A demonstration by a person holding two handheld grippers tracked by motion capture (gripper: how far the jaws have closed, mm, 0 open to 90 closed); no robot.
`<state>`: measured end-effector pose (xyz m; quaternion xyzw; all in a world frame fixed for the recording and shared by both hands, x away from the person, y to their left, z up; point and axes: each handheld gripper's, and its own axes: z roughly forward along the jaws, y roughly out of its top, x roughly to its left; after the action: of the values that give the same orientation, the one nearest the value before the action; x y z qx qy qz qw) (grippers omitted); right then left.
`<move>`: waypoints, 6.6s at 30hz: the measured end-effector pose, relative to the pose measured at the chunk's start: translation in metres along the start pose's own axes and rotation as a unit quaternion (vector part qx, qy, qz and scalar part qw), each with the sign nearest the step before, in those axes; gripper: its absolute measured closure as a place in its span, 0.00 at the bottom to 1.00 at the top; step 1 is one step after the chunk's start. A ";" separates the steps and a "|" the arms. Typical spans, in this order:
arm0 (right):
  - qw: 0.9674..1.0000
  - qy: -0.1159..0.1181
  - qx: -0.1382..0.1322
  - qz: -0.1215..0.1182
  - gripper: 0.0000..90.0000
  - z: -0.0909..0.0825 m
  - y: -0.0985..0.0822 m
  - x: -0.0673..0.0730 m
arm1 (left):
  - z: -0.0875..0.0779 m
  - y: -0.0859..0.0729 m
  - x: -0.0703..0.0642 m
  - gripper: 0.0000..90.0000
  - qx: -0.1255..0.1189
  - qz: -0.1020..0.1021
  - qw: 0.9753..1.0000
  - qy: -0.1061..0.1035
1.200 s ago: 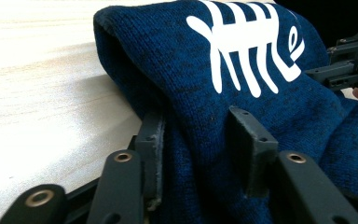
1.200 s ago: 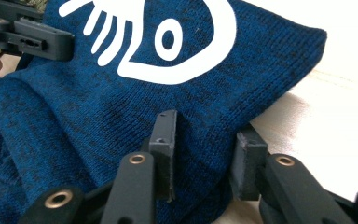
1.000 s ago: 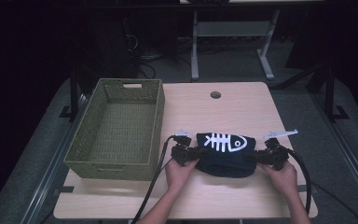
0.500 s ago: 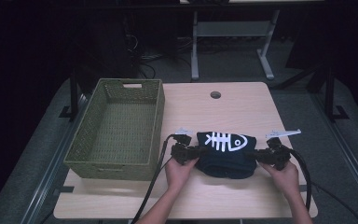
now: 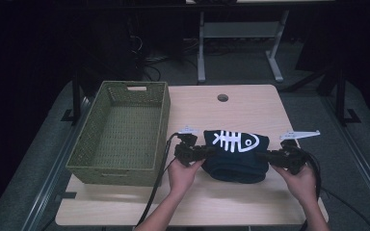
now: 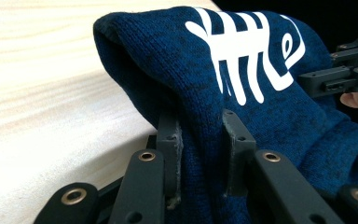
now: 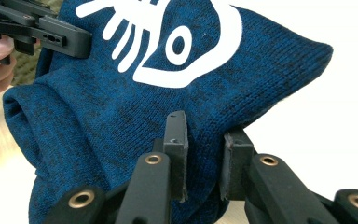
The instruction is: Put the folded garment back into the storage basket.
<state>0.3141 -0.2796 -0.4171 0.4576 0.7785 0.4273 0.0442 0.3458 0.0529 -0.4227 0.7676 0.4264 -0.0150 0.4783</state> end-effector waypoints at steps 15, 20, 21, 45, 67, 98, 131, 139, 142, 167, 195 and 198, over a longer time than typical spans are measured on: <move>1.000 0.007 -0.016 -0.006 0.84 -0.010 0.022 0.014 | -0.027 0.018 -0.006 0.81 -0.014 0.014 1.000 0.000; 1.000 0.010 -0.023 -0.007 0.84 -0.014 0.029 0.019 | -0.034 0.025 -0.007 0.81 -0.017 0.019 1.000 -0.001; 1.000 0.011 -0.024 -0.006 0.84 -0.015 0.031 0.020 | -0.036 0.026 -0.007 0.81 -0.018 0.019 1.000 0.000; 0.998 0.044 -0.034 -0.010 0.84 -0.012 0.065 0.040 | -0.071 0.043 0.011 0.80 -0.024 0.014 1.000 -0.007; 0.997 0.065 -0.033 -0.019 0.84 -0.001 0.090 0.059 | -0.099 0.052 0.025 0.80 -0.032 0.010 0.999 -0.001; 0.996 0.080 -0.032 -0.037 0.84 0.015 0.121 0.086 | -0.137 0.059 0.041 0.79 -0.037 0.010 0.999 0.020; 0.994 0.097 -0.023 -0.050 0.83 0.043 0.148 0.112 | -0.173 0.058 0.063 0.79 -0.038 0.000 0.999 0.038; 0.993 0.103 -0.023 -0.056 0.84 0.048 0.153 0.119 | -0.181 0.058 0.066 0.79 -0.041 0.003 0.998 0.047; 0.993 0.105 -0.024 -0.057 0.84 0.051 0.155 0.122 | -0.185 0.057 0.069 0.79 -0.042 0.001 0.998 0.049; 0.991 0.118 -0.019 -0.064 0.83 0.079 0.167 0.138 | -0.204 0.050 0.094 0.78 -0.042 -0.016 0.998 0.054; 0.988 0.135 -0.023 -0.073 0.83 0.108 0.177 0.164 | -0.233 0.037 0.119 0.76 -0.043 -0.036 0.996 0.063; 0.987 0.139 -0.022 -0.073 0.83 0.112 0.178 0.166 | -0.237 0.036 0.121 0.76 -0.044 -0.037 0.996 0.064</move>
<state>0.3904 -0.0467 -0.3087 0.3350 0.7989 0.4990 -0.0232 0.3558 0.3012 -0.3209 0.7288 0.4846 0.0353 0.4825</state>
